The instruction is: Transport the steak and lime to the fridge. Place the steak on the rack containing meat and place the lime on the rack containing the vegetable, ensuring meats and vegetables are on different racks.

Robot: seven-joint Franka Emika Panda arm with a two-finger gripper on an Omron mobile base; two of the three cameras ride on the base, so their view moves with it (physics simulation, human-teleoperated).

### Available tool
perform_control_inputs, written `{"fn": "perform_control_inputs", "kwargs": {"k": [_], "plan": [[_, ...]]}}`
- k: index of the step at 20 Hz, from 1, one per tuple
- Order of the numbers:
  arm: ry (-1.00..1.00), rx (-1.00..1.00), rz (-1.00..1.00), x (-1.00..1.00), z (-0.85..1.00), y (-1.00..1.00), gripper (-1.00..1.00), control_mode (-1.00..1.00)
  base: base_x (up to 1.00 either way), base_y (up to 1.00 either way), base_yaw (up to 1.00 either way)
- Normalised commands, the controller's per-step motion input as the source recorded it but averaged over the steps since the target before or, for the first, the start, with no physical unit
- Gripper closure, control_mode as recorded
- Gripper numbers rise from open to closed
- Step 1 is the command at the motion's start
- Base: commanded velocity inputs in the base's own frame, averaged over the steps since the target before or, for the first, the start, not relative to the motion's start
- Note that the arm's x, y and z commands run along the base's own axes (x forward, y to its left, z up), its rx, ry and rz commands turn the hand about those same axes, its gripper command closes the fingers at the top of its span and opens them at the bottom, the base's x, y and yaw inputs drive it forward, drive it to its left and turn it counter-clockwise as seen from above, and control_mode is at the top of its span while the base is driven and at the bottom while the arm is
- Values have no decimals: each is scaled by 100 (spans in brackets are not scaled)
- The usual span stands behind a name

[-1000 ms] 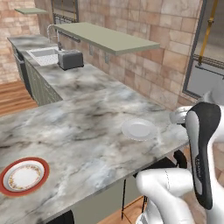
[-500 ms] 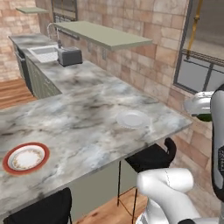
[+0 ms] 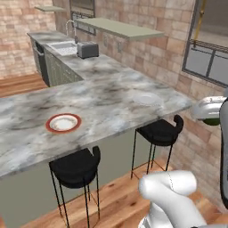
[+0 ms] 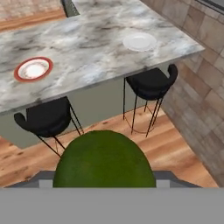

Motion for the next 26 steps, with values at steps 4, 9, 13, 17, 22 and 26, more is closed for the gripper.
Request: {"fn": "perform_control_inputs", "kwargs": {"k": [4,9,13,17,22,26], "plan": [[0,0,0,0,0,0,100,100,-100,100,22],[0,0,0,0,0,0,100,100,-73,100,42],[0,0,0,0,0,0,100,100,-49,100,57],[0,0,0,0,0,0,100,100,-40,100,65],[0,0,0,0,0,0,100,100,31,100,28],[0,0,0,0,0,0,100,100,100,100,-11]]}}
